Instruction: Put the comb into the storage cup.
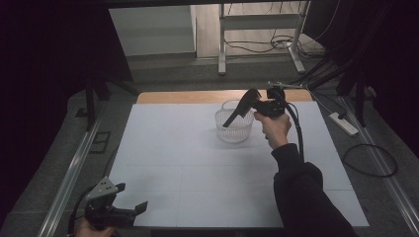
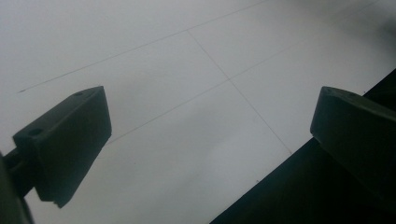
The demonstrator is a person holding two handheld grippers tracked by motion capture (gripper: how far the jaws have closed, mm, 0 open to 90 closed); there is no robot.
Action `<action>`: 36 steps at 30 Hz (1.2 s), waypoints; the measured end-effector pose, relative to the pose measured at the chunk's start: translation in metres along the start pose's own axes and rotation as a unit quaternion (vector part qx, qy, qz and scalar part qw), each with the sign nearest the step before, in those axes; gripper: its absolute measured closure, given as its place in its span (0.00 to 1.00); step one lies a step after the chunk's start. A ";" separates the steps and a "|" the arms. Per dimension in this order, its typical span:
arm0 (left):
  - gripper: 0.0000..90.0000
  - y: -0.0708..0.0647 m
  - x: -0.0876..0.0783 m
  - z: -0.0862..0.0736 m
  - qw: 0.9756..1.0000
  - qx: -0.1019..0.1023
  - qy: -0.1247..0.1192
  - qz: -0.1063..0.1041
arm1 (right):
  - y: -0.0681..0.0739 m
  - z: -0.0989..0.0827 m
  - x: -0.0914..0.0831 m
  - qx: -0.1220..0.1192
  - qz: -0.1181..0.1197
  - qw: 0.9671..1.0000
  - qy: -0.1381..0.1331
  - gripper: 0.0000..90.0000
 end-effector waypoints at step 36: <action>0.00 0.001 0.002 0.001 1.000 -0.003 0.008 -0.006 | -0.029 -0.028 0.008 0.015 -0.039 0.999 0.025 0.86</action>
Point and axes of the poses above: each handheld gripper's, and its own axes: x roughly forward along the jaws, z roughly out of its top, y roughly to its left, the point moved 1 cm from there along x, roughly forward along the jaws, and after that the axes turned 3 degrees about -y, right-handed, at the moved point
